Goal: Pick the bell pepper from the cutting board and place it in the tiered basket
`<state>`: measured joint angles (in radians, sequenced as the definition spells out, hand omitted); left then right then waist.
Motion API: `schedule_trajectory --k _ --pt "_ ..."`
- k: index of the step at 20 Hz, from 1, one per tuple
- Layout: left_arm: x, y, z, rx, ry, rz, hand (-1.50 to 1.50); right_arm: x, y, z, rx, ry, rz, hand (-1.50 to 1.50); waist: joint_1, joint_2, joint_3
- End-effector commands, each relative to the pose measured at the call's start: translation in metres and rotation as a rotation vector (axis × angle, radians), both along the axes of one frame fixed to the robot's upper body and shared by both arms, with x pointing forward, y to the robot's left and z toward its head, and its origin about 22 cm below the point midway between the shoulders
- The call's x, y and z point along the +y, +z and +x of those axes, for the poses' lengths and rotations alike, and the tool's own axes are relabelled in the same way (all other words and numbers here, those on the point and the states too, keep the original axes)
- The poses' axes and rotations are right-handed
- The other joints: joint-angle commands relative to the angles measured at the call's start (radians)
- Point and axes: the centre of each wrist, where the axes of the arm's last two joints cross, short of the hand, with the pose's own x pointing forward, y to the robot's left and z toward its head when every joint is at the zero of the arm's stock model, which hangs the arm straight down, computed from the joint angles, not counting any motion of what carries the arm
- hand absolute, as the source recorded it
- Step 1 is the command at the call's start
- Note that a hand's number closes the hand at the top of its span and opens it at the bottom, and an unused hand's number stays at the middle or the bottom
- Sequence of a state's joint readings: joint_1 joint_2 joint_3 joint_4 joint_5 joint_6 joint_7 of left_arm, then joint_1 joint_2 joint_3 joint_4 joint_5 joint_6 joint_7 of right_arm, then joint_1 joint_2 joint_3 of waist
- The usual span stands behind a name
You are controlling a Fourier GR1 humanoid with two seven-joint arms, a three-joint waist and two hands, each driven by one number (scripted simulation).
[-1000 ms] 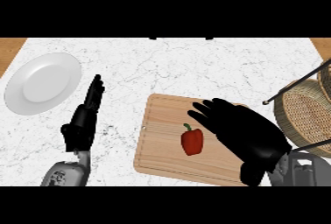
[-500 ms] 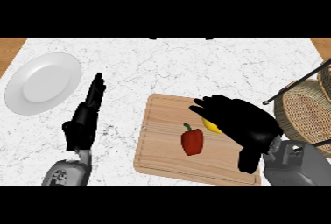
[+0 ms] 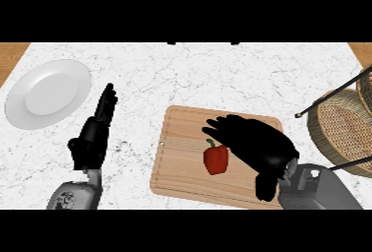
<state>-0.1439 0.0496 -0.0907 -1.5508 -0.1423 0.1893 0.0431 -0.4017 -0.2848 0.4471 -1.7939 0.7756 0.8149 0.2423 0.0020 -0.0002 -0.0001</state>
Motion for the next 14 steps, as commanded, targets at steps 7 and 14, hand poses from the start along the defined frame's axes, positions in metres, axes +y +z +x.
schedule_trajectory --k 7,14 --pt "0.005 -0.006 -0.005 -0.007 0.001 -0.008 0.00 0.033 -0.027 0.017 0.025 -0.018 -0.028 -1.50 0.004 0.000 0.000" --pt "0.008 -0.004 -0.008 0.007 0.001 0.006 0.00 0.008 -0.034 0.022 0.044 -0.022 -0.016 -1.50 0.001 0.000 0.000"
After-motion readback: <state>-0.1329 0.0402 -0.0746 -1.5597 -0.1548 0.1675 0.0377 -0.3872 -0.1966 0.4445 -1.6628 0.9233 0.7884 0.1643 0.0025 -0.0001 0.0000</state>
